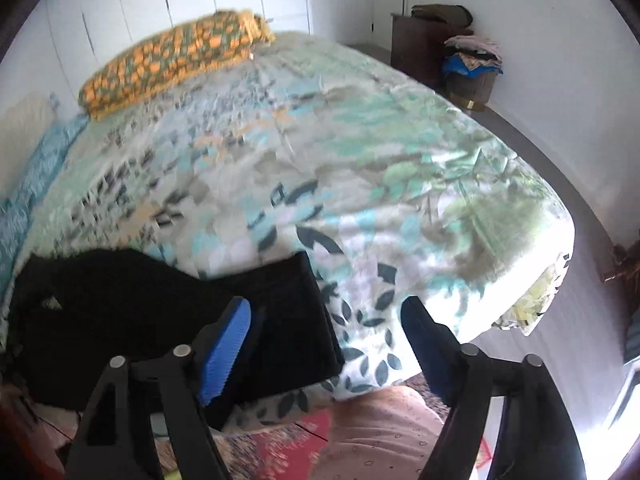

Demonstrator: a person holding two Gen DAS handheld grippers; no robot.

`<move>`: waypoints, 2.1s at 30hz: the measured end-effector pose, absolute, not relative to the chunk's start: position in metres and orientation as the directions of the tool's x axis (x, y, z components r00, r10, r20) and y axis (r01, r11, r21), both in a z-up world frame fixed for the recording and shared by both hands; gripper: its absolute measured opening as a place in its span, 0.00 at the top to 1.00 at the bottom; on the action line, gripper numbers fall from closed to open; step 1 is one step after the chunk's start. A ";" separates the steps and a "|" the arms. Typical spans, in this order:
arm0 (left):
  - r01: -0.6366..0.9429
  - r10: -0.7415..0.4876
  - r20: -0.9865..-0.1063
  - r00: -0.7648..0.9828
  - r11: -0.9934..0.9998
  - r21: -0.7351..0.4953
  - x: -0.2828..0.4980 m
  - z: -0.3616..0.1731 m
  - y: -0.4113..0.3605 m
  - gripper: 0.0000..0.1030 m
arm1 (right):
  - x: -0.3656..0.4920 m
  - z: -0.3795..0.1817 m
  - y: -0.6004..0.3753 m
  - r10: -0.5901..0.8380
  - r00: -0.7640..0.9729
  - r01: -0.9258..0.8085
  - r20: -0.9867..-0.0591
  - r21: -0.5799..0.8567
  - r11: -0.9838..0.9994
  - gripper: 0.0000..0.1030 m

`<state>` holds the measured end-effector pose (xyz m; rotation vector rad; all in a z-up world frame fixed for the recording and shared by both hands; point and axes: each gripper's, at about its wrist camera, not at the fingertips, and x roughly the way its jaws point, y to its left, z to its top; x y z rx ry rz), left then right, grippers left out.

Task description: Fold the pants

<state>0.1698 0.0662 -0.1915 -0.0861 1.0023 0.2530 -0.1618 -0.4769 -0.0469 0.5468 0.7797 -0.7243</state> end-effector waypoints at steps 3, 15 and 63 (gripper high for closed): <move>-0.214 0.147 -0.844 0.516 0.976 0.039 0.170 -0.187 0.060 0.00 | -0.135 -0.052 -0.449 -0.143 0.657 0.654 -0.740 0.464 0.598 0.24; -0.165 0.130 -0.848 0.514 0.985 0.051 0.175 -0.186 0.058 0.00 | -0.077 -0.200 -0.377 0.187 0.797 0.571 -0.574 0.817 0.075 0.27; -0.172 -0.259 -0.621 0.740 0.820 -0.546 0.198 -0.009 0.166 0.93 | -0.072 -0.021 -0.452 -0.113 0.830 0.433 -0.546 0.502 0.749 0.95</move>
